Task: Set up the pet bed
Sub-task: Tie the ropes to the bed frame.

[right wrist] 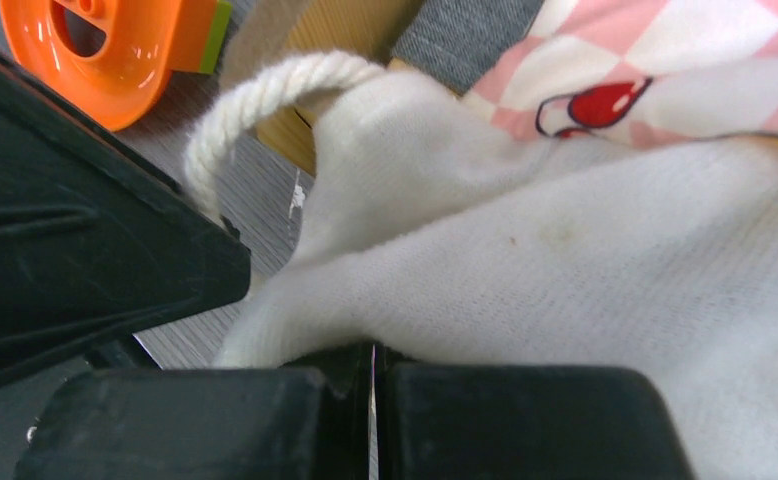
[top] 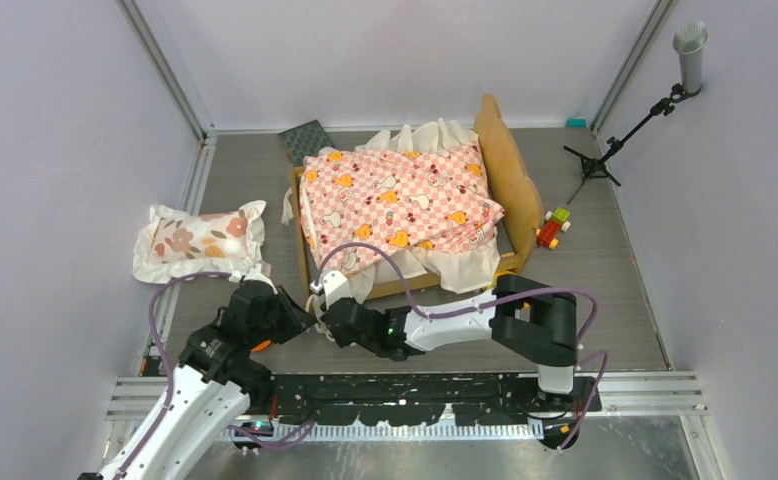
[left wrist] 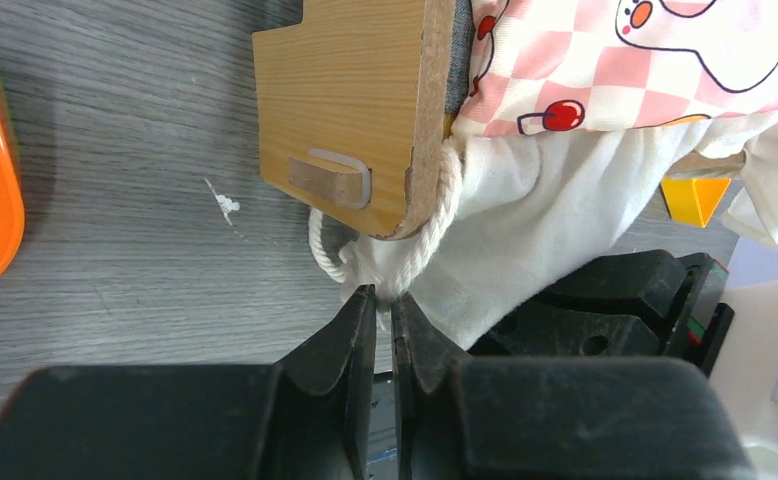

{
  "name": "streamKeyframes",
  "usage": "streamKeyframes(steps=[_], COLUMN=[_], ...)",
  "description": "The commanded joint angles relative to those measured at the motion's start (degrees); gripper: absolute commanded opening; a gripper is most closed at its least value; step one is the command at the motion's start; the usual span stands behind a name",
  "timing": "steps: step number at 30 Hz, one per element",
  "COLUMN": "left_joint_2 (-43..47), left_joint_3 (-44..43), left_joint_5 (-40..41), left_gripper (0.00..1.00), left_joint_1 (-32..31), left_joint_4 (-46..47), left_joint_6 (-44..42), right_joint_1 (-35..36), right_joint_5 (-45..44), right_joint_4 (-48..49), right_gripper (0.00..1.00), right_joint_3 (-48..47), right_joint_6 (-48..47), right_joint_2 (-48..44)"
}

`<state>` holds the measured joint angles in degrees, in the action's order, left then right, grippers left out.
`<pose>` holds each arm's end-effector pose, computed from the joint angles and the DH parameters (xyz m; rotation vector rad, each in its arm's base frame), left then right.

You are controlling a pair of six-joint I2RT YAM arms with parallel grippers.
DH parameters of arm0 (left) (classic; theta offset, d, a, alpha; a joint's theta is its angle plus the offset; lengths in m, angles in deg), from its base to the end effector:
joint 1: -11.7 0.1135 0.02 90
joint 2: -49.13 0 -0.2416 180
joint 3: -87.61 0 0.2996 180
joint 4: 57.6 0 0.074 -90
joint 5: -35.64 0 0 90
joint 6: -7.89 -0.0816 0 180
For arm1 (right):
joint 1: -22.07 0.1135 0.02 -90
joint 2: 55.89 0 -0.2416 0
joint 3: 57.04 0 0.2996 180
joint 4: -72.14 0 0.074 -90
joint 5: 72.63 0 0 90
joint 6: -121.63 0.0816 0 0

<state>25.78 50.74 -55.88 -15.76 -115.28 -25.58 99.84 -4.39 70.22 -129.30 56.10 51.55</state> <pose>0.1774 -0.0946 0.1709 -0.6060 2.3923 -0.7225 0.1263 0.4400 0.0810 -0.8053 2.0774 0.5914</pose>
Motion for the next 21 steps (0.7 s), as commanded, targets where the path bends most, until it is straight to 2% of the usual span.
streamKeyframes(steps=[1,21], left_joint_2=[0.0,1.0], left_joint_3=[-1.7,-1.8], left_joint_5=[-0.8,-0.9], left_gripper=[0.12,0.12], left_joint_1=[0.0,0.0], left_joint_4=[0.4,-1.1], left_joint_6=[-1.2,-1.2], right_joint_1=[0.2,-0.5], right_joint_5=[-0.5,-4.8], right_joint_4=[0.0,-8.4], right_gripper=[0.01,0.01], right_joint_3=[-3.8,-10.2], right_joint_6=[-0.8,0.1], right_joint_2=[1.1,6.2])
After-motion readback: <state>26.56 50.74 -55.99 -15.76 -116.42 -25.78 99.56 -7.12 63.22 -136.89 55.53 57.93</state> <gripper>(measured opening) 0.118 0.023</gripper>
